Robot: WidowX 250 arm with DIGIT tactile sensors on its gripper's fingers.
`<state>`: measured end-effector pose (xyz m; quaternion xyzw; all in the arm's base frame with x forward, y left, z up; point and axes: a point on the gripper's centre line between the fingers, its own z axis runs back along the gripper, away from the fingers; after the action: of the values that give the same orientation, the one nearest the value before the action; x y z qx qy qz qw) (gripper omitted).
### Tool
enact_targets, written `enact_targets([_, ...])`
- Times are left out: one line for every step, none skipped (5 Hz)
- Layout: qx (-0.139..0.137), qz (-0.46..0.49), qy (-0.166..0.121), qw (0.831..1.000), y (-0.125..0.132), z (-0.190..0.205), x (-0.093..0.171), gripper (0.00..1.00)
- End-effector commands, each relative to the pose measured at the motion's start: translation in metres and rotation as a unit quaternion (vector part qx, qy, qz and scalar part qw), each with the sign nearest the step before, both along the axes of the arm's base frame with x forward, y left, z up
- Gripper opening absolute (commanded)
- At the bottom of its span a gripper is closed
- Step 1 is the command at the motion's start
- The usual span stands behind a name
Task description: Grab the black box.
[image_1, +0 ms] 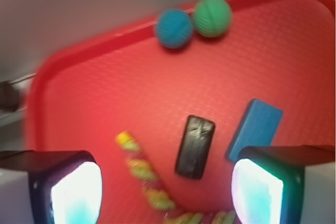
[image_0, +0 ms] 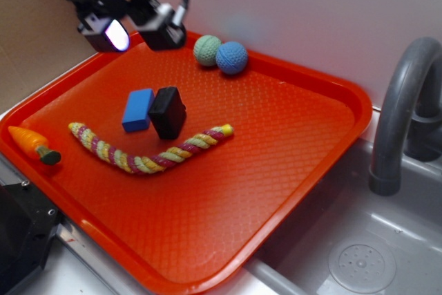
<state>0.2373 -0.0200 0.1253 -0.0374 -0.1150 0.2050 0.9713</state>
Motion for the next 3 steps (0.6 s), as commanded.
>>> enact_targets([0.07,0.01,0.045,0.997,0.016,-0.05,0.011,1.0])
enact_targets([0.077,0.002,0.086,0.993,0.017,-0.078,0.006,1.0])
enact_targets([0.073,0.018,0.12,0.99,0.013,-0.092,0.0,0.0])
